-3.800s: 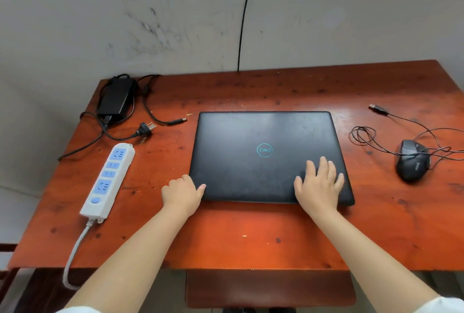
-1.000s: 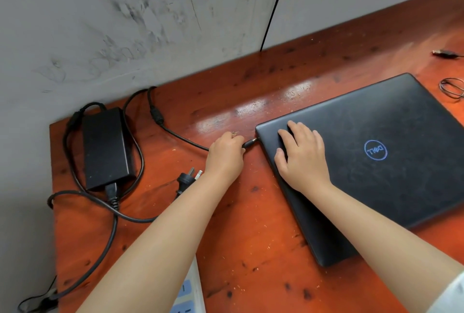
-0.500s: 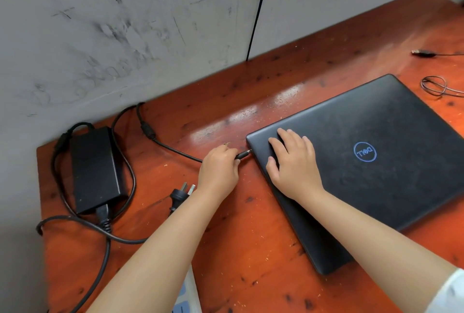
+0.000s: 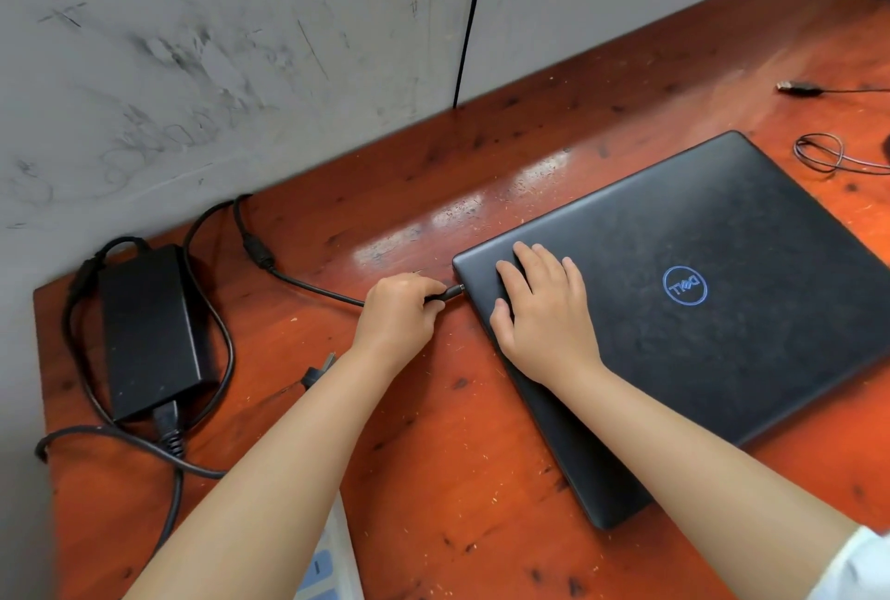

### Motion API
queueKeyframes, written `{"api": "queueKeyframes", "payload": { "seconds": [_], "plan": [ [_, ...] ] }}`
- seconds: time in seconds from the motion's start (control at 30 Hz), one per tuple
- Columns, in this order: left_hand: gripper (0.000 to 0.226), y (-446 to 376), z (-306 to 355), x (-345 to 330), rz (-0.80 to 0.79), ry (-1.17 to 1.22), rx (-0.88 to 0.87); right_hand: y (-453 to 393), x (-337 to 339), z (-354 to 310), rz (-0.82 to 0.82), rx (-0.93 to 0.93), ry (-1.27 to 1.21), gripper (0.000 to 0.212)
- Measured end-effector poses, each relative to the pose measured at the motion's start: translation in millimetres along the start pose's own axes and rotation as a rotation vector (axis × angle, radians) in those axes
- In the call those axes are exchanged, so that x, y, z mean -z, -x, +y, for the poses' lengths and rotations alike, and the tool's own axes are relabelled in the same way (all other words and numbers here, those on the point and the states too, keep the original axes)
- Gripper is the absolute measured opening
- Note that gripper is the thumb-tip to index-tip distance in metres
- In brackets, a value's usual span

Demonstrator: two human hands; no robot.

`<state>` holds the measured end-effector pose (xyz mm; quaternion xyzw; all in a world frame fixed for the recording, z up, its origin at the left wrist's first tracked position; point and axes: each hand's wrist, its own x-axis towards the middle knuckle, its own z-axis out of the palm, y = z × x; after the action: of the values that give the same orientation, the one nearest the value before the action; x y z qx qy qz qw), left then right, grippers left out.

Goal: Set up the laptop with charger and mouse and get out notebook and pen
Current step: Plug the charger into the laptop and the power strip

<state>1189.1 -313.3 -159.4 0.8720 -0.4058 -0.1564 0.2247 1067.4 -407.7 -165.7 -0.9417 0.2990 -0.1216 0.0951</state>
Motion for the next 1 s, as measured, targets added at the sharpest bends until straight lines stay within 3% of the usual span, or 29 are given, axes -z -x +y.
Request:
{"api": "queueKeyframes", "payload": {
  "seconds": [0.53, 0.67, 0.73, 0.83, 0.9, 1.0],
  "plan": [
    [0.017, -3.2, -3.2, -4.4, 0.07, 0.037, -0.081, -0.3, -1.8, 1.1, -0.008, 0.012, 0.023, 0.037],
    [0.022, 0.7, -0.3, -1.6, -0.003, -0.067, -0.038, -0.4, 0.7, 1.8, -0.023, 0.01, -0.012, 0.037],
    [0.021, 12.4, -0.1, 6.7, 0.043, -0.131, -0.055, 0.5, 2.5, 0.1, -0.026, 0.011, -0.014, 0.038],
    [0.013, 44.4, -15.4, 28.1, 0.236, -0.105, -0.108, 2.0, 4.2, -2.1, -0.039, 0.005, -0.021, 0.038],
    [0.013, 68.5, -31.7, 37.9, 0.319, -0.16, -0.077, 3.0, 4.0, -5.5, -0.035, 0.015, 0.004, 0.036],
    [0.023, 97.0, -49.0, 44.0, 0.239, -0.122, 0.101, 5.2, 2.1, -12.7, -0.043, 0.028, 0.043, 0.031]
  ]
}}
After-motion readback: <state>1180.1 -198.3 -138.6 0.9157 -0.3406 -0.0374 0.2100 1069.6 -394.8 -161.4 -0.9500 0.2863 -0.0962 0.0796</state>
